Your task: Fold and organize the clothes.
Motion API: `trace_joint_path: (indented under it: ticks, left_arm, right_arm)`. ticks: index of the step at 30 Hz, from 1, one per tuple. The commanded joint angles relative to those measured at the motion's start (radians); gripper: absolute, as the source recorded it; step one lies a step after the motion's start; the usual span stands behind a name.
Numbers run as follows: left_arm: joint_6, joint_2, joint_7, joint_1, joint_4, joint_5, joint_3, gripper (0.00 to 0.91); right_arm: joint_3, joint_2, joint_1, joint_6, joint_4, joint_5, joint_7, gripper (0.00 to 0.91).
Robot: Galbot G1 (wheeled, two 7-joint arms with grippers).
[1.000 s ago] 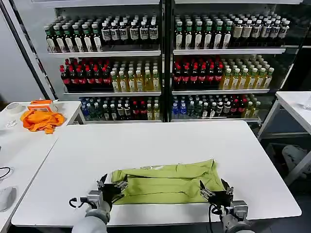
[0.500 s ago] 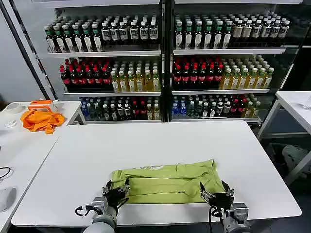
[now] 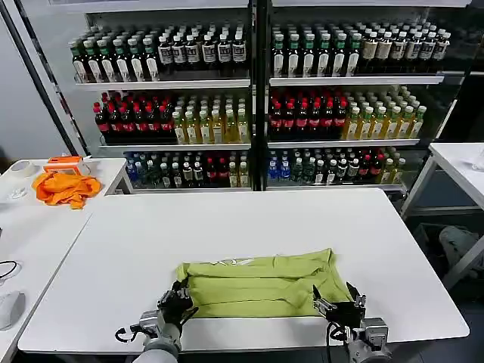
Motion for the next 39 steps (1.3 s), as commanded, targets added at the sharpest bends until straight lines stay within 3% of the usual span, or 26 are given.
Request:
trace_joint_path:
  ticks: [1, 15, 23, 26, 28, 34, 39]
  left_arm:
    - [-0.057, -0.011, 0.022, 0.022, 0.007, -0.033, -0.014, 0.03]
    - [-0.046, 0.063, 0.045, -0.042, -0.026, -0.147, -0.137, 0.03]
    - [0.005, 0.25, 0.056, -0.111, -0.021, -0.272, -0.264, 0.02]
    - [0.06, 0.298, 0.06, -0.128, -0.044, -0.423, -0.316, 0.02]
    - [0.097, 0.327, 0.06, -0.142, -0.068, -0.635, -0.342, 0.02]
    - [0.126, 0.317, 0.072, -0.147, -0.191, -0.859, -0.357, 0.02]
    - [0.129, 0.271, 0.069, -0.128, -0.291, -0.939, -0.238, 0.02]
  right_arm:
    - [0.002, 0.002, -0.005, 0.002, 0.002, -0.003, 0.001, 0.907]
    - [0.009, 0.021, -0.005, 0.003, 0.004, -0.009, 0.005, 0.907]
    - [0.012, 0.023, 0.005, 0.004, -0.003, -0.006, 0.003, 0.907]
    - [0.012, 0.018, 0.013, -0.002, -0.007, 0.005, 0.003, 0.907]
    - [0.007, 0.009, 0.021, -0.004, -0.015, 0.007, 0.004, 0.907]
    - [0.024, 0.001, 0.029, 0.0, -0.008, 0.007, 0.0, 0.907]
    - [0.042, -0.023, 0.03, 0.002, 0.002, 0.01, -0.002, 0.907]
